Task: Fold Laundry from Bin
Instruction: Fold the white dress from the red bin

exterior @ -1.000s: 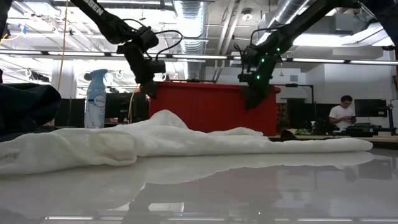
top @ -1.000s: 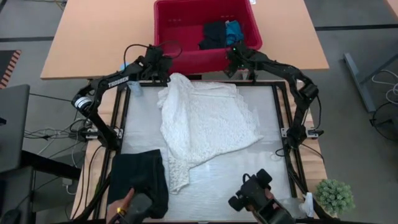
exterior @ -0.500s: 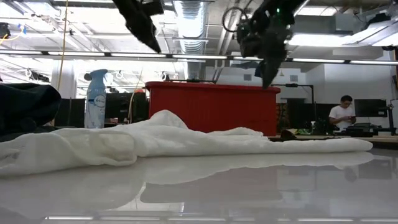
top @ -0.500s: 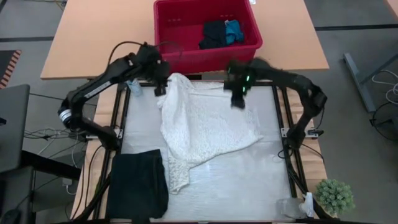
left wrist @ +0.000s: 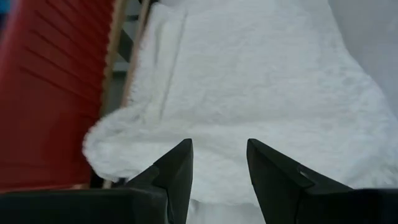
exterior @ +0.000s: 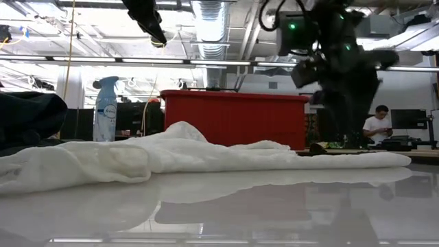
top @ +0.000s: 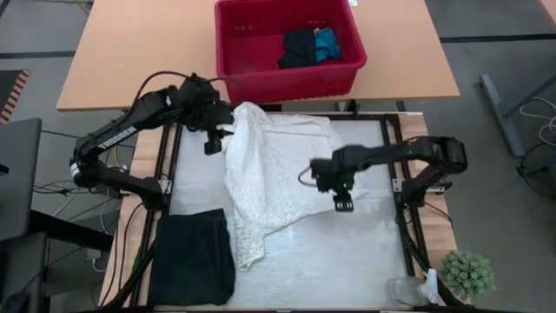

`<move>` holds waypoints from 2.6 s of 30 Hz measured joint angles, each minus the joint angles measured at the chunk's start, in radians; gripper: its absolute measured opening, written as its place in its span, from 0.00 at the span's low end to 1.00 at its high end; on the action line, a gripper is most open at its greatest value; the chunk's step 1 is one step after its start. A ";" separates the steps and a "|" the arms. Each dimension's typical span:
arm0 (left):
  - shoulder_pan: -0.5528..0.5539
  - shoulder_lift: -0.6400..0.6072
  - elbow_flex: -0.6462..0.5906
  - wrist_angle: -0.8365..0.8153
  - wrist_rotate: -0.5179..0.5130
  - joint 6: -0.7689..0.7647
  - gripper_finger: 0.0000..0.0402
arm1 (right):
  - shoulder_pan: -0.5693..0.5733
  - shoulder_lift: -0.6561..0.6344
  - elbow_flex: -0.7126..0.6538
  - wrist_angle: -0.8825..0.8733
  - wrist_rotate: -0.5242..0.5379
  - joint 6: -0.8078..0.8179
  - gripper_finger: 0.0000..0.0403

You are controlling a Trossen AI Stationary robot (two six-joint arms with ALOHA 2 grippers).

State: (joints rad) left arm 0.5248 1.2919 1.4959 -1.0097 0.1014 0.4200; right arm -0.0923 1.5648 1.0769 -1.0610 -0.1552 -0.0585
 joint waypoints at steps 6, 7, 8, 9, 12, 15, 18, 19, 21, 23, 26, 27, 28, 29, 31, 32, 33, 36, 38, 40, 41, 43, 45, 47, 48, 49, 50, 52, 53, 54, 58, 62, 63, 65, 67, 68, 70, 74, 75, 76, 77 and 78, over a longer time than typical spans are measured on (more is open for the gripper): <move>-0.028 0.002 -0.001 -0.029 0.007 0.002 0.35 | 0.061 0.011 -0.109 0.145 0.055 0.039 0.54; -0.032 0.002 -0.001 -0.029 0.003 0.002 0.35 | 0.061 0.011 -0.117 0.148 0.054 0.050 0.54; -0.035 0.002 -0.001 -0.029 0.003 -0.002 0.35 | 0.064 0.011 -0.126 0.148 0.053 0.060 0.54; -0.035 0.002 -0.001 -0.029 0.002 -0.005 0.35 | 0.069 0.010 -0.134 0.149 0.054 0.067 0.54; -0.035 0.002 -0.001 -0.029 0.002 -0.014 0.35 | 0.083 0.010 -0.169 0.165 0.054 0.070 0.54; -0.035 0.002 -0.001 -0.029 0.002 -0.016 0.35 | 0.101 0.010 -0.218 0.257 0.061 0.076 0.54; -0.035 0.002 -0.001 -0.029 0.016 -0.024 0.35 | 0.116 0.009 -0.250 0.294 0.167 0.096 0.54; -0.035 0.002 -0.001 -0.029 0.026 -0.025 0.35 | 0.120 0.009 -0.252 0.287 0.204 0.101 0.53; -0.035 0.002 -0.001 -0.028 0.038 -0.024 0.35 | 0.115 0.009 -0.252 0.276 0.243 0.123 0.49; -0.035 0.002 -0.001 -0.027 0.055 -0.023 0.35 | 0.100 0.010 -0.249 0.255 0.247 0.152 0.38; -0.035 0.002 -0.001 -0.025 0.059 -0.023 0.35 | 0.080 0.011 -0.237 0.216 0.196 0.193 0.13; -0.035 0.002 -0.001 -0.025 0.060 -0.025 0.35 | 0.074 0.012 -0.230 0.193 0.161 0.206 0.08; -0.035 0.002 -0.001 -0.025 0.060 -0.027 0.35 | 0.073 0.012 -0.218 0.164 0.126 0.219 0.06; -0.035 0.002 -0.001 -0.025 0.060 -0.028 0.35 | 0.071 0.012 -0.200 0.129 0.099 0.231 0.06; -0.035 0.002 -0.006 -0.022 0.061 -0.016 0.35 | 0.070 0.012 -0.142 0.026 0.024 0.234 0.05; -0.035 0.002 -0.010 -0.022 0.065 -0.009 0.35 | 0.070 0.012 -0.104 -0.033 -0.021 0.224 0.05; -0.035 0.002 -0.012 -0.030 0.071 -0.001 0.35 | 0.070 0.012 -0.058 -0.097 -0.071 0.212 0.05; -0.035 0.003 -0.013 -0.037 0.077 0.014 0.35 | 0.070 0.003 0.095 -0.251 -0.155 0.177 0.05; -0.035 0.002 -0.013 -0.038 0.078 0.012 0.35 | 0.071 0.003 0.188 -0.332 -0.169 0.181 0.05; -0.035 0.003 -0.013 -0.050 0.086 -0.006 0.35 | 0.074 0.003 0.234 -0.375 -0.176 0.206 0.05; -0.035 0.003 -0.013 -0.069 0.101 -0.011 0.35 | 0.081 0.001 0.238 -0.369 -0.178 0.237 0.05; -0.034 0.003 -0.013 -0.114 0.132 -0.011 0.35 | 0.111 0.003 0.225 -0.359 -0.189 0.290 0.05; -0.034 0.003 -0.013 -0.165 0.180 -0.014 0.35 | 0.155 0.008 0.190 -0.356 -0.213 0.325 0.05; -0.034 0.003 -0.013 -0.215 0.260 -0.027 0.35 | 0.205 0.009 0.144 -0.340 -0.227 0.360 0.05; -0.034 0.003 -0.013 -0.232 0.300 -0.038 0.35 | 0.229 0.011 0.117 -0.339 -0.237 0.382 0.05; -0.035 0.002 -0.014 -0.241 0.339 -0.046 0.35 | 0.250 0.012 0.086 -0.342 -0.243 0.406 0.05; -0.039 0.002 -0.022 -0.238 0.375 -0.059 0.35 | 0.268 0.012 0.056 -0.346 -0.244 0.437 0.05; -0.049 0.001 -0.051 -0.229 0.419 -0.087 0.35 | 0.285 0.011 -0.002 -0.351 -0.247 0.506 0.06; -0.054 -0.001 -0.070 -0.221 0.426 -0.097 0.35 | 0.289 0.011 -0.027 -0.341 -0.255 0.528 0.07; -0.059 -0.003 -0.096 -0.211 0.425 -0.107 0.35 | 0.292 0.011 -0.048 -0.323 -0.258 0.545 0.09; -0.083 -0.005 -0.249 -0.053 0.347 -0.259 0.35 | 0.296 0.011 -0.092 -0.211 -0.262 0.559 0.25; -0.091 -0.003 -0.438 0.141 0.206 -0.472 0.35 | 0.285 0.009 -0.078 -0.089 -0.213 0.585 0.41; -0.091 -0.003 -0.482 0.184 0.169 -0.505 0.35 | 0.284 0.007 -0.065 -0.078 -0.193 0.586 0.45; -0.089 -0.003 -0.556 0.277 0.108 -0.550 0.35 | 0.284 0.004 -0.026 -0.076 -0.123 0.585 0.50; -0.085 -0.003 -0.611 0.398 0.089 -0.591 0.35 | 0.281 -0.001 0.018 -0.087 -0.042 0.582 0.54; -0.085 -0.004 -0.638 0.455 0.091 -0.612 0.35 | 0.279 -0.002 0.040 -0.090 -0.021 0.582 0.55; -0.086 -0.002 -0.693 0.546 0.122 -0.656 0.35 | 0.273 -0.009 0.081 -0.111 0.020 0.584 0.57; -0.105 0.002 -0.791 0.727 0.249 -0.757 0.35 | 0.274 -0.010 0.113 -0.109 0.057 0.563 0.57; -0.111 0.002 -0.808 0.756 0.268 -0.770 0.35 | 0.278 -0.010 0.118 -0.047 0.057 0.526 0.57; -0.118 0.002 -0.820 0.777 0.272 -0.779 0.35 | 0.283 -0.010 0.125 0.031 0.064 0.491 0.57; -0.122 0.002 -0.827 0.783 0.272 -0.781 0.35 | 0.286 -0.007 0.126 0.110 0.086 0.465 0.56; -0.123 0.002 -0.828 0.783 0.268 -0.780 0.35 | 0.286 0.001 0.127 0.180 0.107 0.446 0.56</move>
State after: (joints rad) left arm 0.4015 1.2938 0.6682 -0.2267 0.3689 -0.3601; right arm 0.1935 1.5659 1.2041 -0.8809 -0.0486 0.3877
